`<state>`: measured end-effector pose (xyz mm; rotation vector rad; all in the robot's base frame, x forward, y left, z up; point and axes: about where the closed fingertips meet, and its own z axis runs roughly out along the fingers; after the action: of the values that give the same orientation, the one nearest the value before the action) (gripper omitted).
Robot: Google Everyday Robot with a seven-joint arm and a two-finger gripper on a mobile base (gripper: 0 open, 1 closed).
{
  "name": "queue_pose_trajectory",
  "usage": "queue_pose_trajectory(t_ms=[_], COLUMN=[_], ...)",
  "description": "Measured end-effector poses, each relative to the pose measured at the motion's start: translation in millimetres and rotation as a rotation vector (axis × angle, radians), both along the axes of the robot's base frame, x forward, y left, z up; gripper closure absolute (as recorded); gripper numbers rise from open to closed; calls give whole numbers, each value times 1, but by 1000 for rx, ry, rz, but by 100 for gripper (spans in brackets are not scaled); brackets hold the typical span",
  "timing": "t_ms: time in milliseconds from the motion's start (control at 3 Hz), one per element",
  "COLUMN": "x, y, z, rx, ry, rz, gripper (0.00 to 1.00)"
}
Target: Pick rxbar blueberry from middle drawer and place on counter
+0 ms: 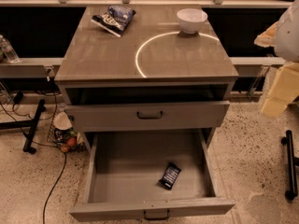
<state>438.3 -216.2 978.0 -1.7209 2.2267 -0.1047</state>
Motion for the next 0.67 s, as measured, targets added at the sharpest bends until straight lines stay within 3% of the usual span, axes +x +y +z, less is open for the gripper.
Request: queue_pose_trajectory(t_ms=[333, 667], x=[0, 2], y=[0, -13], z=[0, -32], rx=[1, 63], ry=[-2, 15], rz=[-1, -33], gripper=[0, 0])
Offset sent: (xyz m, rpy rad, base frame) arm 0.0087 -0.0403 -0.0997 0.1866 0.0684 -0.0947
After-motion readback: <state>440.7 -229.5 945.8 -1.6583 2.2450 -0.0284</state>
